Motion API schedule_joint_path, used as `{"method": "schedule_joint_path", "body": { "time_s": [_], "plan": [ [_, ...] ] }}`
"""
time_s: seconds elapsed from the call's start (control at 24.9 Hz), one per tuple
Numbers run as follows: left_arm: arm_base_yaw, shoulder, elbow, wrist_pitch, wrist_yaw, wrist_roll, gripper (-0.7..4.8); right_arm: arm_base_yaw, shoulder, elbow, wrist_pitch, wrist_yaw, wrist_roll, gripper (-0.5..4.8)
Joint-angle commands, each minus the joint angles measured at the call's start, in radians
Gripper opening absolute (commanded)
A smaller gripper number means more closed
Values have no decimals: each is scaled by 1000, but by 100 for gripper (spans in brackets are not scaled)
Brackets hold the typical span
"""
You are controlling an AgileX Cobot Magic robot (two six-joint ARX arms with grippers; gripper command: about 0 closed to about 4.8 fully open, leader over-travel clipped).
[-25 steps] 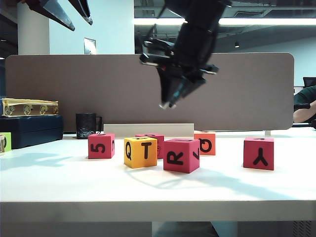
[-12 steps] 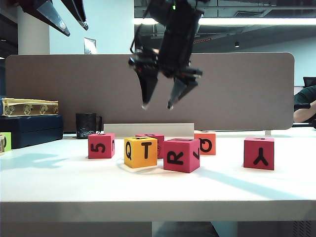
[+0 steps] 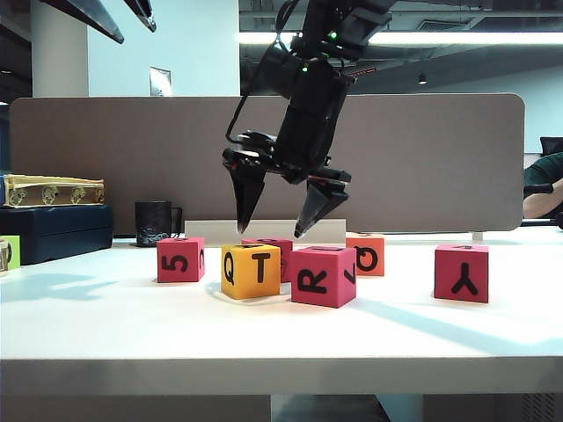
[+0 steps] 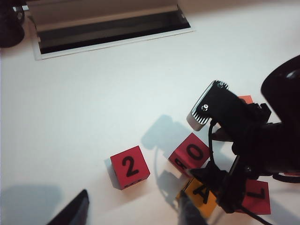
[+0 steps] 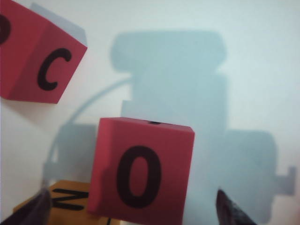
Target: Select the appropriate blocks from the scattered letter blocks on the table and arrange them in a row to spell out "2024".
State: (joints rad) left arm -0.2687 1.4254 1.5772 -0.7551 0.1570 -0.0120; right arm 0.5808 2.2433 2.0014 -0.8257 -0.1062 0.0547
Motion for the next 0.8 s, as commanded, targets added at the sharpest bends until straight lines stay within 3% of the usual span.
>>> {"method": "schedule_joint_path", "body": {
  "time_s": [0.04, 0.32, 0.6, 0.8],
  "plan": [
    [0, -5, 16, 17, 5, 5, 236, 3, 3, 4, 34, -5, 2, 479],
    [0, -5, 20, 38, 5, 5, 236, 2, 21, 4, 48, -5, 2, 456],
    [0, -5, 20, 39, 5, 5, 236, 2, 23, 4, 52, -5, 5, 321],
    [0, -5, 20, 38, 5, 5, 236, 3, 33, 3, 45, -5, 6, 322]
  ]
}}
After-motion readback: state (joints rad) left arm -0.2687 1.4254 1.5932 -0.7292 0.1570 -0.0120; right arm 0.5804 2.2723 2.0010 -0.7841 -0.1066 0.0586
